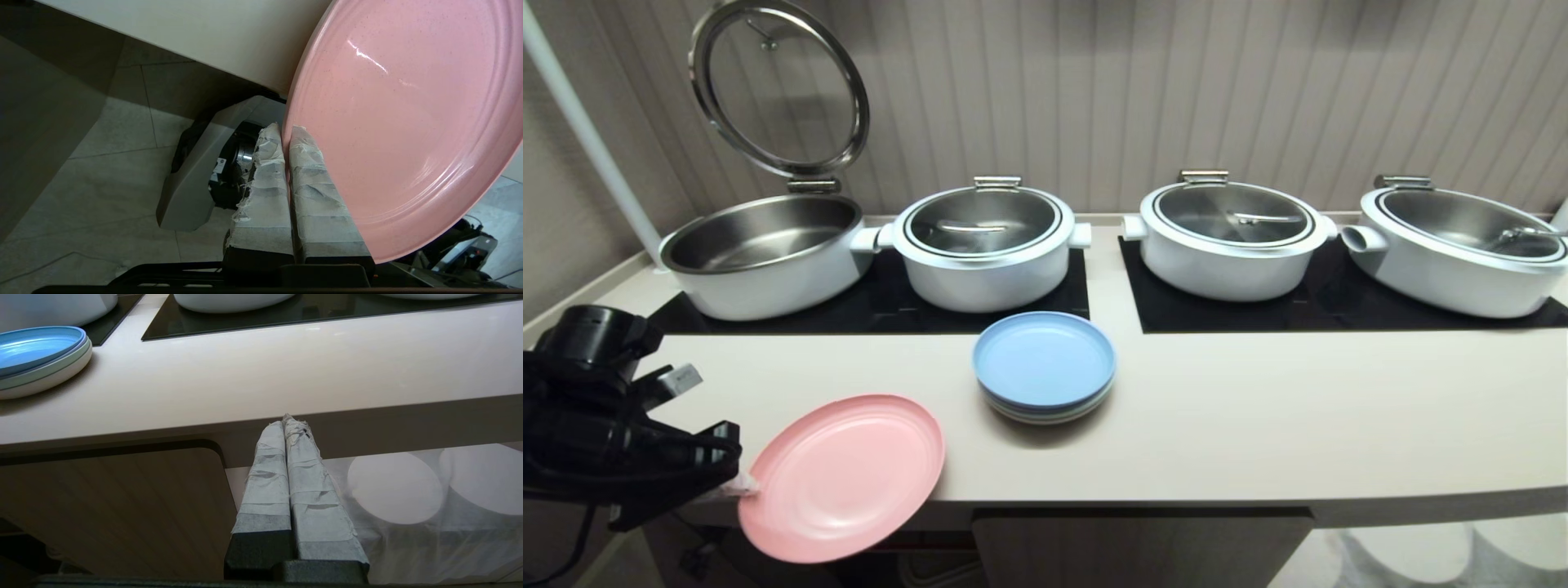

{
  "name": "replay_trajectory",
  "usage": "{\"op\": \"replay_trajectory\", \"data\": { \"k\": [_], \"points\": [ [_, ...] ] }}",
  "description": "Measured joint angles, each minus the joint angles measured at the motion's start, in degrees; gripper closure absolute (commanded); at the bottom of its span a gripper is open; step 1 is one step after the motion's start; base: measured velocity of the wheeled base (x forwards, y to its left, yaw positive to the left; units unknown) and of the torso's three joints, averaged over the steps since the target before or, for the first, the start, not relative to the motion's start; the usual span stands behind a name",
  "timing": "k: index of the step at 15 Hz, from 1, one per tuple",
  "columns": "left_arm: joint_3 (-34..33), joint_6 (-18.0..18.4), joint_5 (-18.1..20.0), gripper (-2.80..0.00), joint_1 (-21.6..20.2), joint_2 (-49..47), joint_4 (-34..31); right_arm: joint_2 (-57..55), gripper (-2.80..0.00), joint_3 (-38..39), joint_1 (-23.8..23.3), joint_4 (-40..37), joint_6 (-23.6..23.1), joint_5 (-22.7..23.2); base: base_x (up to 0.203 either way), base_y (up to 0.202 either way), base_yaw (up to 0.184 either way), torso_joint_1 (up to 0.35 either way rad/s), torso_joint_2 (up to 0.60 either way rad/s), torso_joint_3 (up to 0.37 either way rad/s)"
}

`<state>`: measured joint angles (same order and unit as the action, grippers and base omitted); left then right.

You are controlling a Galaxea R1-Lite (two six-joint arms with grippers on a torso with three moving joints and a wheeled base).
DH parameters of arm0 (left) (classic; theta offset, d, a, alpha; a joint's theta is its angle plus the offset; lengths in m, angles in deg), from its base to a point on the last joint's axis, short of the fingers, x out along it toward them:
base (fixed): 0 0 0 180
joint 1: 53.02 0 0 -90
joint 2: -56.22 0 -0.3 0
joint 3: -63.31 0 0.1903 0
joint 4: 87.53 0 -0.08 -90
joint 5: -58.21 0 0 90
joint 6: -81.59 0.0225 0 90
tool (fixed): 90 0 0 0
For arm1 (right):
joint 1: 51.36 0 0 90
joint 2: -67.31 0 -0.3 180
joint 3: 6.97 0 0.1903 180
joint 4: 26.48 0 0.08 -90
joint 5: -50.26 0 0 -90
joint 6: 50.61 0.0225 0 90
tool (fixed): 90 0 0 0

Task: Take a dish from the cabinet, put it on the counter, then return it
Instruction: Pick up the plate from the table, then put it back into the cabinet

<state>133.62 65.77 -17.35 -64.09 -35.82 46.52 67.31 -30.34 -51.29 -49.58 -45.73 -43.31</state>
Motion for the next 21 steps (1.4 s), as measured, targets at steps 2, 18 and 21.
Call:
{"op": "replay_trajectory", "data": {
  "k": [2,18,21],
  "points": [
    [-0.4,-0.6,1.1,0.0,0.0,0.5,0.0,0.0,0.0,0.0,0.0,0.0,0.0,0.0,0.0,0.0,0.0,0.0,0.0,0.0],
    [-8.5,3.1,5.2,0.0,0.1,9.0,-1.7,0.0,0.0,0.0,0.0,0.0,0.0,0.0,0.0,0.0,0.0,0.0,0.0,0.0],
    [-9.6,3.8,7.0,0.0,0.1,11.1,-3.3,0.0,0.0,0.0,0.0,0.0,0.0,0.0,0.0,0.0,0.0,0.0,0.0,0.0]
  ]
}}
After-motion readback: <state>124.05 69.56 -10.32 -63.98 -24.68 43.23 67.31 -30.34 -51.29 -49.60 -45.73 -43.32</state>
